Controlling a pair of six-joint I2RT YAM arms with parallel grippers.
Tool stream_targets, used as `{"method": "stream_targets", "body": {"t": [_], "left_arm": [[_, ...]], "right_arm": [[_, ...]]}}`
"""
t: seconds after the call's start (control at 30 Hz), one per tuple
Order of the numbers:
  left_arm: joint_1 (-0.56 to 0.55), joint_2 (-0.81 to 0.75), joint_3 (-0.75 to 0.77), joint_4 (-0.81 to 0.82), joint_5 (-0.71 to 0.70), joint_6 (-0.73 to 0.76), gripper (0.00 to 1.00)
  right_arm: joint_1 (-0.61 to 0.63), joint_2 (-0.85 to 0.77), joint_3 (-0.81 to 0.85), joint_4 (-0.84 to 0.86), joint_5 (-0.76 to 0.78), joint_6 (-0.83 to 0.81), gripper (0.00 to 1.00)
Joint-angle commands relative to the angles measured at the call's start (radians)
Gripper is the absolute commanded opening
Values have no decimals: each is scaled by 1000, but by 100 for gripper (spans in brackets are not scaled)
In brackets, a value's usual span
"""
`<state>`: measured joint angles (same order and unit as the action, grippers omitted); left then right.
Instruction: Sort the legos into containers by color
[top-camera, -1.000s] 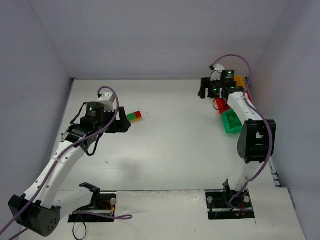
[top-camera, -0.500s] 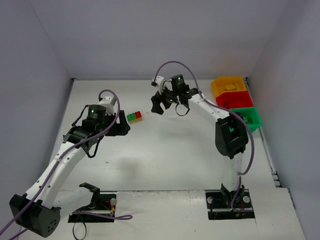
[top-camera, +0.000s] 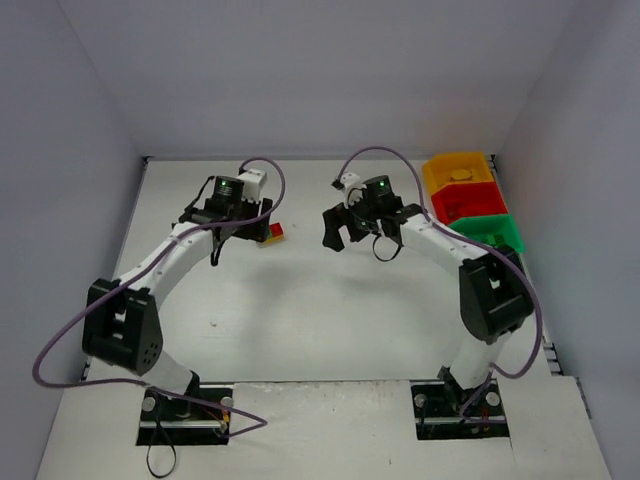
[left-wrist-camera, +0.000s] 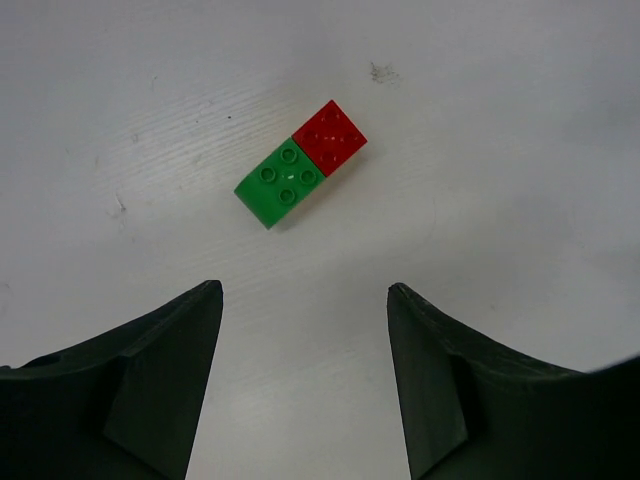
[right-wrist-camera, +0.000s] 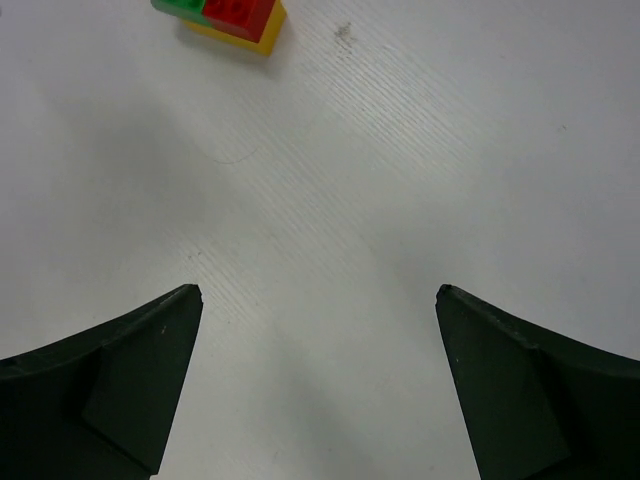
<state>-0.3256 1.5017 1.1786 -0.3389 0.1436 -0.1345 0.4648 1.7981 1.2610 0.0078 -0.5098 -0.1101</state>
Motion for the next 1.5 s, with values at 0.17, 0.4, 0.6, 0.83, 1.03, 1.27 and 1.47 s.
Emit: {"method": "stream_targets", "body": {"t": [0.17, 0.4, 0.6, 0.83, 1.03, 1.27, 1.47], "left_arm": [[10, 204, 145, 81, 37, 254, 60], [10, 311, 228, 40, 54, 332, 51], [17, 338, 231, 15, 19, 426, 50], [49, 385, 269, -38, 89, 510, 50], [51, 433, 277, -31, 137, 542, 50], [53, 445, 251, -3, 203, 550, 48], [53, 451, 242, 23, 272, 547, 33]], "right_arm": [[-50, -321, -234, 159, 131, 227, 97], [-87, -427, -336, 179, 110, 240, 89], [-95, -468, -371, 173, 91, 239, 87], [-95, -493, -380, 152, 74, 231, 85], [-97, -514, -380, 138, 50, 236, 84], [-97, -536, -387, 116, 42, 236, 83], [-94, -542, -388, 109, 25, 239, 81]]}}
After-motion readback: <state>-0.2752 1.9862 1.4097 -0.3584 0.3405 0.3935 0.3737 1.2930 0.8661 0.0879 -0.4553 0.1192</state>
